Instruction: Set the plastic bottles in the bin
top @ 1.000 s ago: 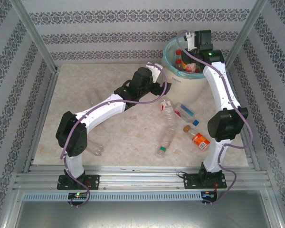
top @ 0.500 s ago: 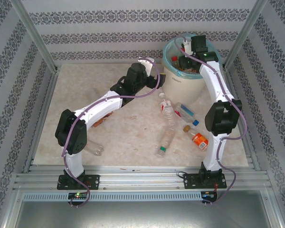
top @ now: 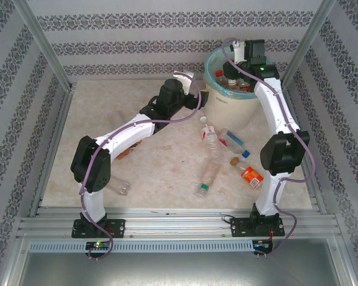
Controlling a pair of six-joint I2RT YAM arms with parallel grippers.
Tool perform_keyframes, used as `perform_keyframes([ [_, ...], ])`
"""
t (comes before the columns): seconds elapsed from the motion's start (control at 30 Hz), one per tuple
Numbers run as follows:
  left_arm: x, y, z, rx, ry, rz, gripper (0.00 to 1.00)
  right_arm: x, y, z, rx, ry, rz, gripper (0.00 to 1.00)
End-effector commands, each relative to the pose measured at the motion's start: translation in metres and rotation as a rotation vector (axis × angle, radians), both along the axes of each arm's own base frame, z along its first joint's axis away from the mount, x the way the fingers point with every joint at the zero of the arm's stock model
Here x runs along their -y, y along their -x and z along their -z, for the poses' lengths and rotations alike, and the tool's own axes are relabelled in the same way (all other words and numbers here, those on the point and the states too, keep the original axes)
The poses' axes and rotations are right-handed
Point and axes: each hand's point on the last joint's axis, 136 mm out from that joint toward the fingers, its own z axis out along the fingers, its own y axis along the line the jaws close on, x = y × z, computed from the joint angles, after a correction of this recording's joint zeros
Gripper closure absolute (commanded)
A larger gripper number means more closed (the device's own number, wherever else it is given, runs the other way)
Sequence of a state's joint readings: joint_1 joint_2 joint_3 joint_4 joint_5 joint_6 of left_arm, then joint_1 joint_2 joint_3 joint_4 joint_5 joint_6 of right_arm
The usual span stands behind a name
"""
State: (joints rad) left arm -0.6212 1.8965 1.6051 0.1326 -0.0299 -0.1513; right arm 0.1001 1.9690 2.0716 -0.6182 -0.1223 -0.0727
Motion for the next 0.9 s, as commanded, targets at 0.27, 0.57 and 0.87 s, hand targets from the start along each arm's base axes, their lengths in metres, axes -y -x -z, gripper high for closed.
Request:
perform_keyframes([
  [0.27,-0.006,-0.021,0.017,-0.025,0.016,-0.011,0.00,-0.004,-0.002,-0.002,0.000,-0.063,-0.021,0.63],
  [0.57,-0.026,-0.037,0.041,-0.115,0.042,-0.051,0.01,-0.010,0.015,-0.053,0.140,-0.074,-0.043,0.61],
  [0.87,-0.053,-0.023,0.061,-0.174,-0.104,-0.108,0.01,-0.013,0.033,-0.077,0.292,-0.064,-0.030,0.60],
])
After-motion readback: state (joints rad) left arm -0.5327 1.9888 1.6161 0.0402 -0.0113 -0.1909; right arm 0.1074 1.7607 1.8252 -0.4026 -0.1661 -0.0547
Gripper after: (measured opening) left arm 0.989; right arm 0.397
